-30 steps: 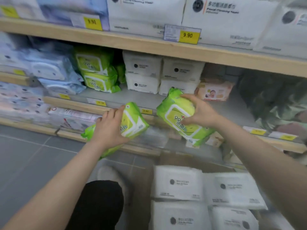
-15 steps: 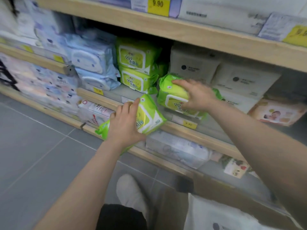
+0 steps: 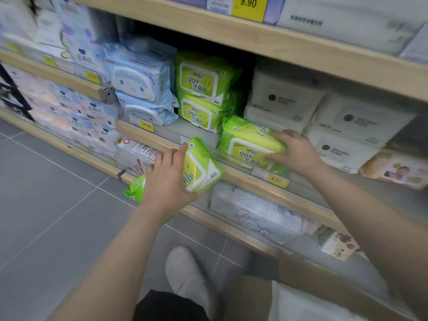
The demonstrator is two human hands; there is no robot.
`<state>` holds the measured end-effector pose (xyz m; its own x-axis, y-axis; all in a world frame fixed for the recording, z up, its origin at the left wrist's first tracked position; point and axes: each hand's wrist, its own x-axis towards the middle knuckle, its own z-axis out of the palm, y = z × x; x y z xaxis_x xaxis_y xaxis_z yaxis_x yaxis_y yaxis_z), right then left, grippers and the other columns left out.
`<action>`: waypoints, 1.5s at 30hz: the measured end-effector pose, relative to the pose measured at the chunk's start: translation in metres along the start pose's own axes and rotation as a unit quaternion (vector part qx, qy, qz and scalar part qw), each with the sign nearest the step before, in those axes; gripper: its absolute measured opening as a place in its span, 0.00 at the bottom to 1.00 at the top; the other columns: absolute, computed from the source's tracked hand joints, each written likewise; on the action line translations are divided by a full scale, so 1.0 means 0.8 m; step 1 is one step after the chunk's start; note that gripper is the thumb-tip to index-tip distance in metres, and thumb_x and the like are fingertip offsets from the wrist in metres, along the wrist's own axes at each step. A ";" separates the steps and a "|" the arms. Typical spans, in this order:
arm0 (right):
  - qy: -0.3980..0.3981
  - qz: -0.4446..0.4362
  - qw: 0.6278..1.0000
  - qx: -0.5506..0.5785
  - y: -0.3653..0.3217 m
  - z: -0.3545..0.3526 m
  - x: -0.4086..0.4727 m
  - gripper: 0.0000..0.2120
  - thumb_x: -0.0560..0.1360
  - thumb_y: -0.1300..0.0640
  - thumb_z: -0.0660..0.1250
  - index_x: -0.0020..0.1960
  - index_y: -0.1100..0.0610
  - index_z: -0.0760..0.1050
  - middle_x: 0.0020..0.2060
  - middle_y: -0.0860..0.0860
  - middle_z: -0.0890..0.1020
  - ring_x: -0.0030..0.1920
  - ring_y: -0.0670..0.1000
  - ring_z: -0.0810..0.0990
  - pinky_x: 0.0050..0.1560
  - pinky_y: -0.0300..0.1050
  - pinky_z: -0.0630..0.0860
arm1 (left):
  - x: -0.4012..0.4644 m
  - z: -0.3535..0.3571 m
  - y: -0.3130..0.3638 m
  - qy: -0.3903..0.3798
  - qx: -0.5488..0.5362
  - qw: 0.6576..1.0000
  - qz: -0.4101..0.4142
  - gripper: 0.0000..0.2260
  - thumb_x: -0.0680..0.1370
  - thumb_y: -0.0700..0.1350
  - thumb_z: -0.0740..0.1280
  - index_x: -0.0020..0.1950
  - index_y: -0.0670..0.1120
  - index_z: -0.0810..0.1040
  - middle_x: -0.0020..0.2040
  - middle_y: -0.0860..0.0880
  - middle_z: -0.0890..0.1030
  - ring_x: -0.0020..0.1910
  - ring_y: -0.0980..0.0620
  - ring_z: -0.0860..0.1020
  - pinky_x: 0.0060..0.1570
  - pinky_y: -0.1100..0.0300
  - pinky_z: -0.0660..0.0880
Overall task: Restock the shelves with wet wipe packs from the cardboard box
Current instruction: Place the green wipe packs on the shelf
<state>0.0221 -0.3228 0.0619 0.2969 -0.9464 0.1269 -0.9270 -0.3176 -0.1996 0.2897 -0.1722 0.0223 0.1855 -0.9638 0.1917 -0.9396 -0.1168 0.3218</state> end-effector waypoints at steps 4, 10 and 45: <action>0.021 -0.004 0.999 0.045 -0.019 0.016 0.011 0.31 0.69 0.45 0.72 0.70 0.48 0.69 0.68 0.60 0.69 0.66 0.64 0.69 0.68 0.53 0.65 | -0.001 -0.002 -0.013 -0.001 -0.007 1.000 -0.013 0.53 0.59 0.54 0.76 0.77 0.51 0.49 0.66 0.47 0.65 0.65 0.45 0.62 0.60 0.46 0.65; 0.011 -0.053 0.997 0.048 -0.101 0.045 0.065 0.30 0.70 0.44 0.71 0.70 0.48 0.69 0.68 0.60 0.70 0.65 0.64 0.69 0.67 0.54 0.67 | -0.003 -0.003 -0.041 0.018 -0.016 0.999 -0.034 0.53 0.59 0.56 0.76 0.77 0.52 0.49 0.67 0.49 0.64 0.64 0.46 0.63 0.61 0.48 0.63; -0.046 0.123 0.889 0.438 0.001 -0.063 -0.181 0.35 0.57 0.63 0.82 0.60 0.51 0.70 0.46 0.43 0.81 0.45 0.40 0.80 0.40 0.28 0.75 | -0.014 0.009 0.153 -0.111 -0.348 0.926 0.092 0.47 0.59 0.53 0.81 0.73 0.49 0.63 0.64 0.51 0.72 0.63 0.53 0.70 0.63 0.57 0.68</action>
<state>-0.0333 -0.1828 0.0926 0.1643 -0.9815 -0.0983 -0.4439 0.0154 -0.8959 0.1708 -0.1773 0.0525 -0.0952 -0.9866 0.1323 -0.5211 0.1626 0.8378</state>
